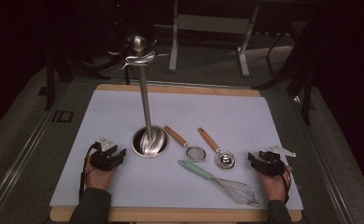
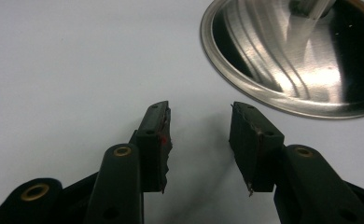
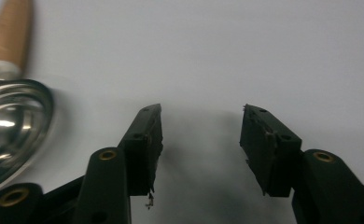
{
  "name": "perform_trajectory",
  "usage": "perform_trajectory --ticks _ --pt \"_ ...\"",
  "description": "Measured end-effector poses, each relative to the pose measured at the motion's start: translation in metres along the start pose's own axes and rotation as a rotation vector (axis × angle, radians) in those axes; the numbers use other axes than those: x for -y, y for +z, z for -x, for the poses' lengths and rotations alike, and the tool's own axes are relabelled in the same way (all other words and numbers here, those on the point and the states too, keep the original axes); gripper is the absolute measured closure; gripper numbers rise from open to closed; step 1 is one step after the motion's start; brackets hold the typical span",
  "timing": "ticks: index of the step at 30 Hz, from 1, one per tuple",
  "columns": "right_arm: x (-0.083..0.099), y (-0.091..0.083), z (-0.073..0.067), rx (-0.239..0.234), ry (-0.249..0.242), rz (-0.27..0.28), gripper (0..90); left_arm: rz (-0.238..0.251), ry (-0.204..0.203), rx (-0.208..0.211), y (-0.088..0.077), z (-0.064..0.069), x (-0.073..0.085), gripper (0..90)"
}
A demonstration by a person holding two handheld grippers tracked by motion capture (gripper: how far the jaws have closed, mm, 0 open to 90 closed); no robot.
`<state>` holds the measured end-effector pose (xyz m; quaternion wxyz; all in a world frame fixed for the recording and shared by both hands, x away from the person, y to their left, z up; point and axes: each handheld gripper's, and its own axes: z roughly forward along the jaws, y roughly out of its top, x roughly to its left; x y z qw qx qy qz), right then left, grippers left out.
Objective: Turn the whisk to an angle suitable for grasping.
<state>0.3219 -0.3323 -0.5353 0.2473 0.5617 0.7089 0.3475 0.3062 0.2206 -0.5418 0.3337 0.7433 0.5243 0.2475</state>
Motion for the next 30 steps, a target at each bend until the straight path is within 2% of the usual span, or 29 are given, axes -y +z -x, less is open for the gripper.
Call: perform_trajectory --ticks 4,5,10,14,15,16,19,22,25,30 --pt "0.001 -0.003 -0.002 -0.034 0.025 0.007 49.1 0.007 -0.003 0.018 -0.001 -0.001 0.001 58.3" --pt "-0.002 -0.006 -0.005 -0.046 0.014 0.007 50.1 0.017 -0.016 0.037 -0.001 -0.003 0.001 59.3" --pt "-0.014 -0.019 -0.012 -0.047 -0.015 0.013 54.6 0.047 -0.062 0.059 -0.004 -0.008 0.003 60.0" --pt "-0.023 -0.029 -0.018 -0.075 -0.046 0.017 56.7 0.045 -0.054 0.052 -0.004 -0.008 0.003 59.9" --pt "-0.029 -0.033 -0.021 -0.107 -0.052 -0.003 56.6 0.046 -0.041 0.036 -0.004 -0.006 0.003 59.9" --pt "-0.030 -0.034 -0.022 -0.118 -0.056 -0.005 56.6 0.049 -0.038 0.035 -0.004 -0.005 0.003 59.9" --pt "-0.035 -0.039 -0.030 -0.149 -0.103 -0.018 57.7 0.049 -0.020 0.030 -0.005 -0.003 0.003 59.9" --pt "-0.038 -0.042 -0.041 -0.168 -0.169 -0.028 56.5 0.049 -0.021 0.027 -0.004 -0.003 0.003 59.6" --pt "-0.041 -0.044 -0.051 -0.203 -0.209 -0.035 53.9 0.044 -0.024 0.020 -0.004 -0.003 0.003 57.9" --pt "-0.045 -0.048 -0.065 -0.260 -0.235 -0.054 51.5 0.044 -0.028 0.021 -0.004 -0.004 0.003 57.9"
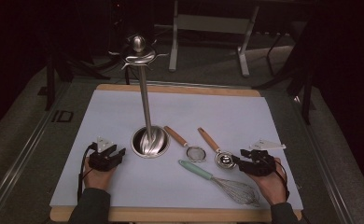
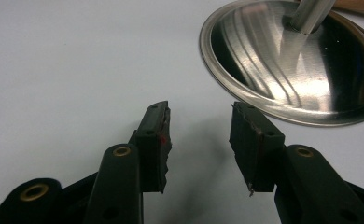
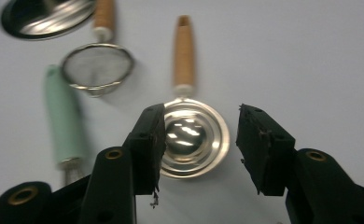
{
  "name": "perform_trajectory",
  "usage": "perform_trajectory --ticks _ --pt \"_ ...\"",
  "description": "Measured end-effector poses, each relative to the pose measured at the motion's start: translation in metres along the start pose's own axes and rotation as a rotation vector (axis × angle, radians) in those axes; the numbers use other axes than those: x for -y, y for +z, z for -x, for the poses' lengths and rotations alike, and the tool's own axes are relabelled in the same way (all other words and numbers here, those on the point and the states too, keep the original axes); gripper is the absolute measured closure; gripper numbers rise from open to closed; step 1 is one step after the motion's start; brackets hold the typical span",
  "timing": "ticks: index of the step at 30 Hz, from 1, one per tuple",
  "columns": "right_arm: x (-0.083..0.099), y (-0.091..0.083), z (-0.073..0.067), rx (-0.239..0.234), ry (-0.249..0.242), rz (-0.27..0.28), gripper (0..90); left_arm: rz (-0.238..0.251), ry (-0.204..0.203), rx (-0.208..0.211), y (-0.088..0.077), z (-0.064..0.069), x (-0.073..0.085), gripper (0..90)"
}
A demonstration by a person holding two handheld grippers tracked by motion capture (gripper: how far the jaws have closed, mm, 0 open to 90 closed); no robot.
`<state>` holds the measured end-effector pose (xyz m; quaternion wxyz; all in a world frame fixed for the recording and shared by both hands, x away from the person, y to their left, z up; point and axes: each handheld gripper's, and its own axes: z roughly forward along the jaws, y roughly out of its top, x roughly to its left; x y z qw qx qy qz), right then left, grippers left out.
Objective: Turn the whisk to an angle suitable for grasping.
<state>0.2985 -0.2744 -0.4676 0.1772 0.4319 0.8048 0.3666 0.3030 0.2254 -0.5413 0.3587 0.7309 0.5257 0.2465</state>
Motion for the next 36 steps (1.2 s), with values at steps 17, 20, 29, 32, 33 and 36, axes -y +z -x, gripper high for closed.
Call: perform_trajectory --ticks 17,20,29,32,33,36 --pt "-0.012 0.032 -0.048 -0.192 -0.164 -0.216 62.3 -0.005 0.020 -0.013 0.000 0.003 0.000 56.0" --pt "-0.016 0.038 -0.055 -0.225 -0.179 -0.247 61.3 -0.005 0.022 -0.012 0.000 0.003 0.000 56.0" --pt "-0.019 0.053 -0.062 -0.289 -0.188 -0.354 60.0 -0.002 0.021 -0.020 0.000 0.003 0.000 56.0" --pt "-0.019 0.057 -0.062 -0.293 -0.194 -0.404 60.0 -0.001 0.020 -0.019 0.000 0.003 0.000 56.0" --pt "-0.020 0.059 -0.061 -0.299 -0.200 -0.421 60.1 -0.002 0.021 -0.020 0.000 0.003 0.000 56.1" --pt "-0.021 0.063 -0.060 -0.319 -0.198 -0.461 60.8 0.001 0.022 -0.022 0.000 0.003 0.000 56.3"
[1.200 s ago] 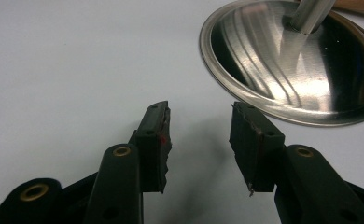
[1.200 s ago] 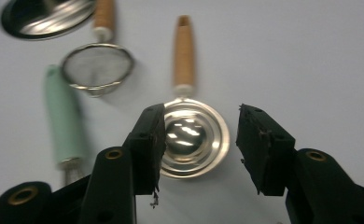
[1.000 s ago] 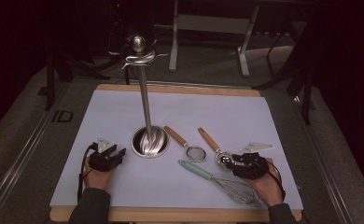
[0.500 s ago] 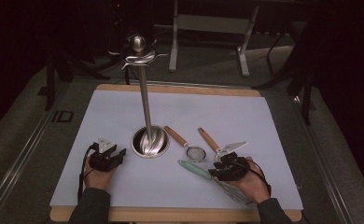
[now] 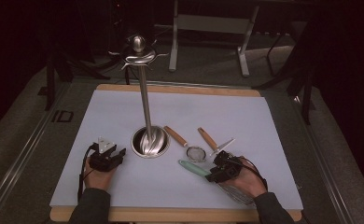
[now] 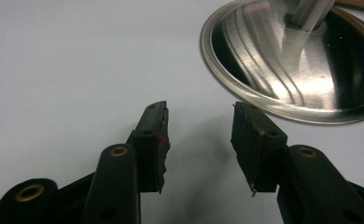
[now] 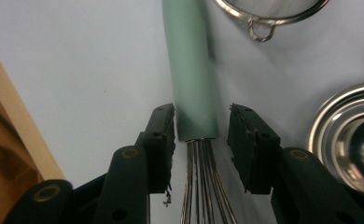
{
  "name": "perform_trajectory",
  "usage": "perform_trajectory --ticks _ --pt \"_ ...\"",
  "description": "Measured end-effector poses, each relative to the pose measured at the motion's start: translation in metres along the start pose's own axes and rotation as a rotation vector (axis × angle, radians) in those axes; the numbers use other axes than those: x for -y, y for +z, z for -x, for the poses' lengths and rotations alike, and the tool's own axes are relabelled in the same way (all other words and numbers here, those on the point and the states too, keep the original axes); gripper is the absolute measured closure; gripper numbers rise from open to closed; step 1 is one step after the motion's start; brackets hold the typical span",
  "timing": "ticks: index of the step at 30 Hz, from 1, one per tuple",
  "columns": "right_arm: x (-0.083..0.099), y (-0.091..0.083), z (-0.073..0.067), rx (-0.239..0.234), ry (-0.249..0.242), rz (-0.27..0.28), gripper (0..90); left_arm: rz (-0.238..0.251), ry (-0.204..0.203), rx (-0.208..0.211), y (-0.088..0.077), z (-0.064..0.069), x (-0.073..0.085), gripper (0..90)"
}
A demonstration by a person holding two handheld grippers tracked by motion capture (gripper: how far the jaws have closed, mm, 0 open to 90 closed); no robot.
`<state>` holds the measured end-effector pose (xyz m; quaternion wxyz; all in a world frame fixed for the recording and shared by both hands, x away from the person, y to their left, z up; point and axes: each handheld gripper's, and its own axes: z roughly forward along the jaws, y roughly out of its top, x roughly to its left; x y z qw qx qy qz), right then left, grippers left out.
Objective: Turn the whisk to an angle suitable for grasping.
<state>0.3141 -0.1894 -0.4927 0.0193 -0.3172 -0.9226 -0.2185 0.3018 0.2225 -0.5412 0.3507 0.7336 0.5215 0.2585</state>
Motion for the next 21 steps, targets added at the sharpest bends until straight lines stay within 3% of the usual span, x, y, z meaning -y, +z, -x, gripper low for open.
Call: perform_trajectory --ticks 2,3,13,21 --pt "-0.001 0.001 0.001 -0.006 0.004 -0.016 62.5 0.001 -0.001 0.001 0.000 0.000 0.000 56.3" --pt "-0.003 0.004 0.002 -0.019 0.004 -0.050 66.6 0.002 -0.002 -0.001 0.000 0.000 0.000 56.3" --pt "-0.011 0.013 -0.002 -0.031 0.000 -0.154 65.8 0.000 0.000 -0.001 0.000 0.000 0.000 56.3" --pt "-0.013 0.014 -0.006 0.005 -0.029 -0.167 68.5 0.002 -0.001 -0.003 0.000 0.000 0.000 56.3"
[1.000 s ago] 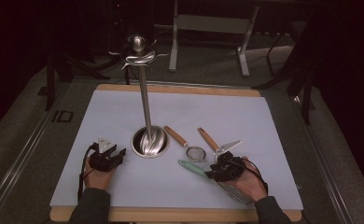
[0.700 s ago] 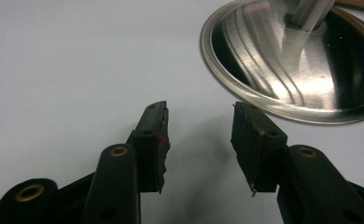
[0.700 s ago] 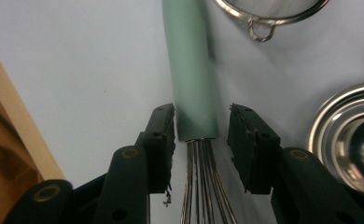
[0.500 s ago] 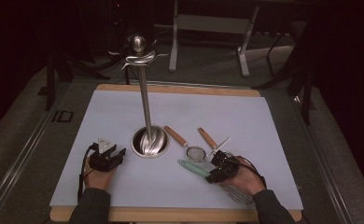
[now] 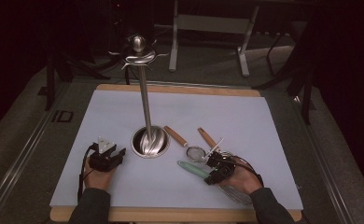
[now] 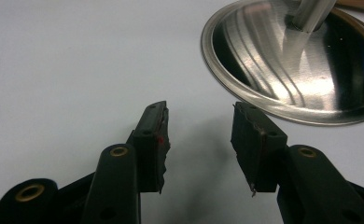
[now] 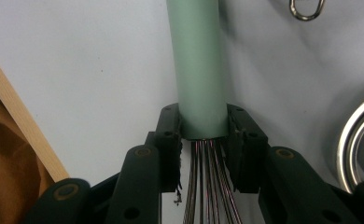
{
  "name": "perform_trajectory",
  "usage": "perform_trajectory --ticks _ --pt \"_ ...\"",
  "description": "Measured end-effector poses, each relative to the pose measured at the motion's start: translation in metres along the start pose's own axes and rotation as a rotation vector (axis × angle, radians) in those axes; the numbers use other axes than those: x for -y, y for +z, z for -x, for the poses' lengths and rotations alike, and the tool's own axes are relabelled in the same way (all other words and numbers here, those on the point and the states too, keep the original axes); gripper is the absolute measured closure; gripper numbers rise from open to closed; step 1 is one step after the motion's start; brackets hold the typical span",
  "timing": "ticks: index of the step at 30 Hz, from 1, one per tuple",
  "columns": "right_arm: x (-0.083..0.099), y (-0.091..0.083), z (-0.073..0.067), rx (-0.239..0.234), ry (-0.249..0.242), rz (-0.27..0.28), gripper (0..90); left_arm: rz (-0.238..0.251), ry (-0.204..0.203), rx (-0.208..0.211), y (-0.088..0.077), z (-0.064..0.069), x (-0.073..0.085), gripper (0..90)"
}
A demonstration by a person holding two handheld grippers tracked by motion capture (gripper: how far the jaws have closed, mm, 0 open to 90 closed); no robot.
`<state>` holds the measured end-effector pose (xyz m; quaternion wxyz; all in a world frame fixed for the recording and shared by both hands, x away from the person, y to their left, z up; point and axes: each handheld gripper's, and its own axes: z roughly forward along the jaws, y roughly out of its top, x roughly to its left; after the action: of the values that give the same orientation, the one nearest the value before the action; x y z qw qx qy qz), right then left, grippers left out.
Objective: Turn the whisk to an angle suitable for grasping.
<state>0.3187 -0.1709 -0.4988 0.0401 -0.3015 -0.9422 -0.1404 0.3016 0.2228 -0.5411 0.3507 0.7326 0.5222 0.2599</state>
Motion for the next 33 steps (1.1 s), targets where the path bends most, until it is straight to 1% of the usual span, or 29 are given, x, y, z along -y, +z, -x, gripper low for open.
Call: perform_trajectory --ticks 1,2,5,10,11,12,17,20,23,26,32,33 --pt "0.000 0.000 0.000 0.000 0.000 0.000 68.5 0.000 0.000 0.000 0.000 0.000 0.000 56.3" --pt "0.000 0.000 -0.001 -0.001 0.004 0.018 68.7 0.000 0.000 0.001 0.000 0.000 0.000 56.3" --pt "-0.001 0.000 -0.002 0.008 -0.001 0.043 68.7 0.001 0.000 0.001 0.000 0.000 0.000 56.3" --pt "-0.005 -0.004 -0.003 0.003 -0.001 0.113 68.7 0.003 -0.001 0.001 0.000 0.000 0.000 56.3" --pt "-0.005 -0.004 -0.003 0.003 -0.001 0.113 68.7 0.003 -0.001 0.001 0.000 0.000 0.000 56.3" --pt "-0.005 -0.008 -0.004 -0.001 -0.003 0.145 68.7 0.003 0.000 0.001 0.000 0.000 0.000 56.3" --pt "-0.006 -0.015 -0.005 -0.021 0.008 0.219 68.8 0.003 0.001 0.000 0.000 0.000 0.000 56.3" --pt "-0.007 -0.017 -0.006 -0.025 0.007 0.236 68.7 0.004 0.000 0.000 0.000 0.000 0.000 56.3" --pt "-0.009 -0.023 -0.007 -0.023 0.017 0.284 68.7 0.004 0.000 0.001 0.000 0.000 0.000 56.3" --pt "-0.010 -0.027 -0.008 -0.026 0.027 0.320 68.7 0.005 -0.001 0.000 0.000 0.000 0.000 56.3" --pt "-0.011 -0.037 -0.010 -0.034 0.026 0.384 68.8 0.006 -0.001 0.000 0.000 0.000 0.000 56.3" --pt "-0.011 -0.037 -0.010 -0.034 0.026 0.384 68.8 0.006 -0.002 0.000 0.000 0.000 0.000 56.3"
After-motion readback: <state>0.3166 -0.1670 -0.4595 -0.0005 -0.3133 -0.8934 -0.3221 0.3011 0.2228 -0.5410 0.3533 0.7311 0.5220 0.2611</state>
